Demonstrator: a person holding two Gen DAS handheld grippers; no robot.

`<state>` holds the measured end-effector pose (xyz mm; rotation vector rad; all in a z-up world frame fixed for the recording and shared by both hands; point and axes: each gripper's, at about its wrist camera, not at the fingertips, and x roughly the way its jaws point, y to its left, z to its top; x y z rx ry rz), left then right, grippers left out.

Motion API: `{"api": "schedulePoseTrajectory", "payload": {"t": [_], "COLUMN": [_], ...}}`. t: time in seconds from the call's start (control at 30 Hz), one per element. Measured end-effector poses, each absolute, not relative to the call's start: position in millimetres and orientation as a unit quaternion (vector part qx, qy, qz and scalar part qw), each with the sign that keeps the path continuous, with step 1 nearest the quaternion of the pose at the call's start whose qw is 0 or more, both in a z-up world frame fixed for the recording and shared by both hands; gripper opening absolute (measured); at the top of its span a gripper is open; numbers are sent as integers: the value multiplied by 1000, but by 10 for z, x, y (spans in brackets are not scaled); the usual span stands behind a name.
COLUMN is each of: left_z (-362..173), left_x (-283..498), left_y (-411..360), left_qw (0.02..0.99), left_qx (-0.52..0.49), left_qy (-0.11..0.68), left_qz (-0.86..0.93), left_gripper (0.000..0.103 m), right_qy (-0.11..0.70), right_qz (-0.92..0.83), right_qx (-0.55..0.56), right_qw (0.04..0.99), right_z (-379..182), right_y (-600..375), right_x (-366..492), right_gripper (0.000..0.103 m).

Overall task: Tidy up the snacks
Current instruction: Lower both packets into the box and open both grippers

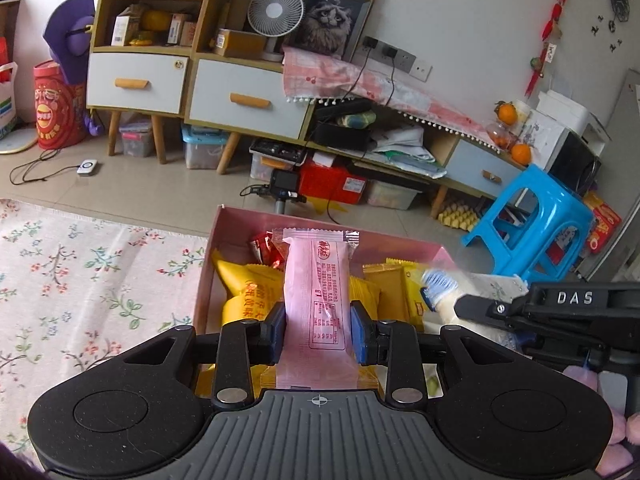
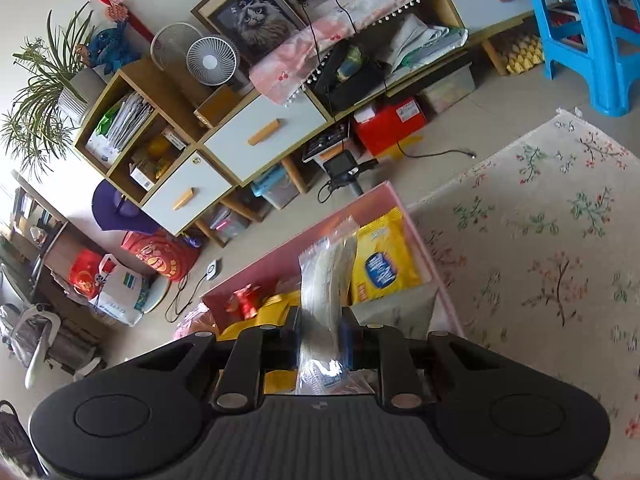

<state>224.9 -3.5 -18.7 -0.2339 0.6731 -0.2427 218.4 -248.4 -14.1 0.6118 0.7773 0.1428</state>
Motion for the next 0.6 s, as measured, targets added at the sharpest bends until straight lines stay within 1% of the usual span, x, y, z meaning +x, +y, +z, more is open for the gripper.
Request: {"api": "schedulePoseTrajectory", "payload": {"t": [0.17, 0.3, 0.37, 0.4, 0.43, 0.47, 0.5, 0.57, 0.6], "left_z": [-251, -266, -258, -257, -253, -250, -243, -226, -217], "left_x": [2349, 2374, 2369, 2363, 2359, 2347, 2338, 2312, 2301], "left_y": [-77, -124, -141, -141, -139, -140, -141, -134, -128], "left_qw": [932, 939, 942, 942, 942, 942, 943, 944, 944], "left_qx": [-111, -97, -94, -94, -92, -90, -87, -86, -85], "left_qy": [328, 316, 309, 309, 309, 308, 307, 305, 305], "left_qz": [-107, -98, -94, -97, -97, -97, -95, -95, -95], "left_gripper": [30, 30, 33, 33, 36, 41, 44, 54, 56], "right_qy": [364, 357, 354, 352, 351, 349, 346, 344, 343], "right_qz": [74, 76, 72, 72, 71, 68, 64, 59, 58], "right_qx": [321, 310, 310, 312, 314, 317, 319, 319, 318], "right_qw": [871, 878, 880, 879, 879, 880, 880, 881, 882], "right_z": [-218, -174, -157, -149, -142, -130, -114, -81, -65], "right_y": [-2548, -2508, -2515, -2526, -2542, -2558, -2573, -2596, -2608], "right_x": [2205, 2202, 2207, 2208, 2212, 2210, 2206, 2202, 2201], "right_gripper": [9, 16, 20, 25, 28, 38, 47, 52, 54]}}
